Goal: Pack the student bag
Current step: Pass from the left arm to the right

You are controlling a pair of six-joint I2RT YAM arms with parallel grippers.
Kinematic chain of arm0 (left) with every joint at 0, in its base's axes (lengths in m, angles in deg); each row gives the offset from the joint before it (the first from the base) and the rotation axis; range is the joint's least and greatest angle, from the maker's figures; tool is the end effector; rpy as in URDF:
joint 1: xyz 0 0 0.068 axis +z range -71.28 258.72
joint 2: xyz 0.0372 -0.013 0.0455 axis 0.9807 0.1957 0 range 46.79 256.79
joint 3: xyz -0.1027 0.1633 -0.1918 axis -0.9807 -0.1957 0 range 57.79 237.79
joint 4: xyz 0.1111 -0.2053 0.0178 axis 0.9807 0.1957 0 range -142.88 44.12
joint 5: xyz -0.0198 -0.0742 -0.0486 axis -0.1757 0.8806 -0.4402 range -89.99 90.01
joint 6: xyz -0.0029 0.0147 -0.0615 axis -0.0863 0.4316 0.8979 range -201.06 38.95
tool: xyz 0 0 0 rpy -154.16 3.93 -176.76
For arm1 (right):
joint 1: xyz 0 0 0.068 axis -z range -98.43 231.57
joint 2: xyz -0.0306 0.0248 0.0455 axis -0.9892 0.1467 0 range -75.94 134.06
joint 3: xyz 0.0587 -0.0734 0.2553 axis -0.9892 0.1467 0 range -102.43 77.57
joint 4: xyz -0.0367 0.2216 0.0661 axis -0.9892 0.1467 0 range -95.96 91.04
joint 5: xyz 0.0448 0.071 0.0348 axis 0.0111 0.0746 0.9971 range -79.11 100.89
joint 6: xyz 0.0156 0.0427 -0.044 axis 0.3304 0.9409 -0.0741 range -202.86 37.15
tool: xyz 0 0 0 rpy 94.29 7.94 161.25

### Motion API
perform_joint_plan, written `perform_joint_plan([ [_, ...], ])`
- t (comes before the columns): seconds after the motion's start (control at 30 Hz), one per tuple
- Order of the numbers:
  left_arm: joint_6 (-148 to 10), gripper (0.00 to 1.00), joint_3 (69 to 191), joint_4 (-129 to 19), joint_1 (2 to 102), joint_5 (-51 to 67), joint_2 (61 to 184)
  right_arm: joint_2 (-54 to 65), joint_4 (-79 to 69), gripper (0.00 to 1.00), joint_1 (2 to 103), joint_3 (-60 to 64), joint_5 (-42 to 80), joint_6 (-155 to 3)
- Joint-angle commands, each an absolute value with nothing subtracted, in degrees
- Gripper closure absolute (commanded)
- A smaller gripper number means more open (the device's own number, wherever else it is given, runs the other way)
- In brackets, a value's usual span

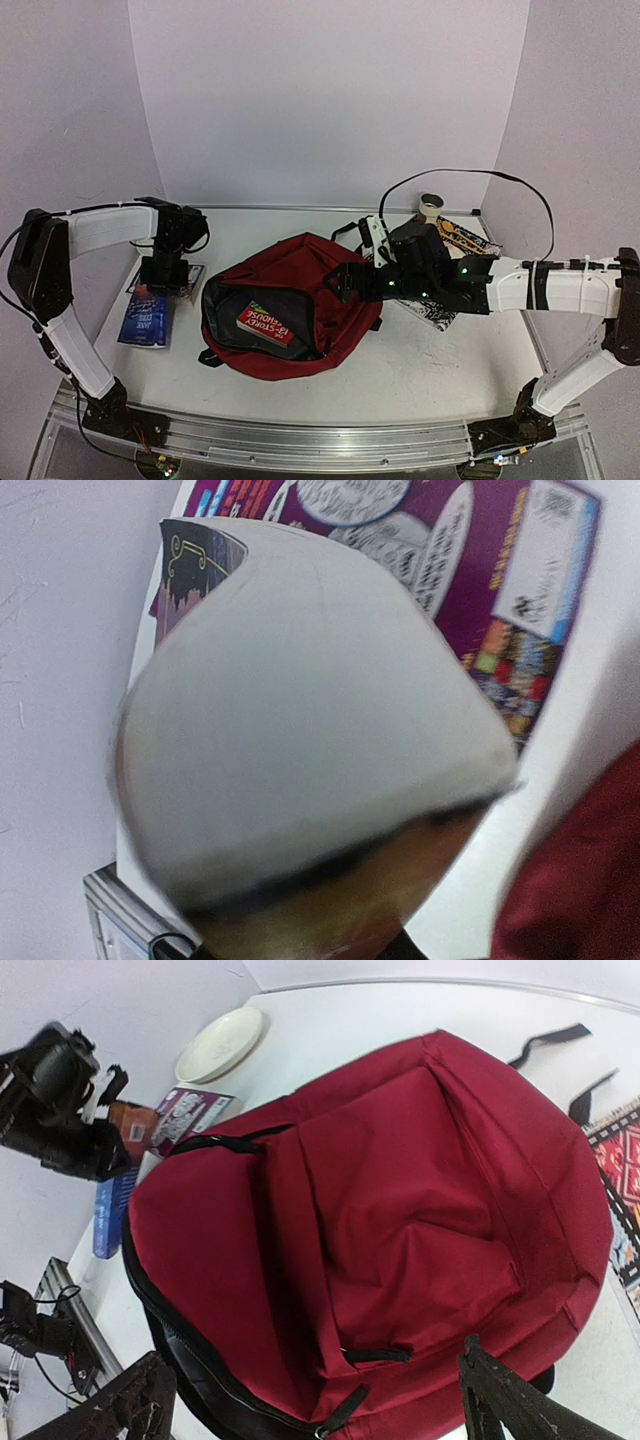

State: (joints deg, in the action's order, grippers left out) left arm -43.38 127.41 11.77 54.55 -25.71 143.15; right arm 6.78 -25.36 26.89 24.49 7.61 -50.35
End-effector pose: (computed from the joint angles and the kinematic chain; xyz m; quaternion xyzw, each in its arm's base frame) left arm 0.2512 -0.0895 0.2140 -0.1120 0.9684 0.1970 0.1041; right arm 0.1897 0.2629 0.2983 -0.1295 0.7563 0.4261 0.4793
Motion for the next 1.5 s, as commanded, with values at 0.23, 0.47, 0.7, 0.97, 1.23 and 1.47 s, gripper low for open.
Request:
perform_joint_plan([
  [0.23,-37.7,1.00,144.8,10.8,54.0,-13.3,131.6,11.0,-27.8,0.02,24.2,14.1,10.3,-57.2],
  [0.47,-32.9,1.00,149.0,6.7,54.0,-6.6,128.9,15.2,-27.5,0.02,19.6,6.3,6.9,-60.6],
  [0.7,-28.4,1.00,148.3,-1.1,53.8,3.2,127.5,21.4,-27.0,0.02,15.6,-2.0,4.7,-64.5],
  [0.97,-27.0,1.00,147.4,-7.3,52.3,7.2,129.5,29.4,-24.6,0.02,13.9,-10.8,-0.1,-66.2],
  [1.23,-27.0,1.00,148.8,-9.7,50.1,9.6,132.1,36.8,-20.9,0.02,13.5,-19.0,-6.3,-67.5],
  [1.47,-26.2,1.00,147.7,-12.0,48.4,10.0,132.8,42.5,-13.8,0.05,13.1,-26.3,-12.8,-67.7],
])
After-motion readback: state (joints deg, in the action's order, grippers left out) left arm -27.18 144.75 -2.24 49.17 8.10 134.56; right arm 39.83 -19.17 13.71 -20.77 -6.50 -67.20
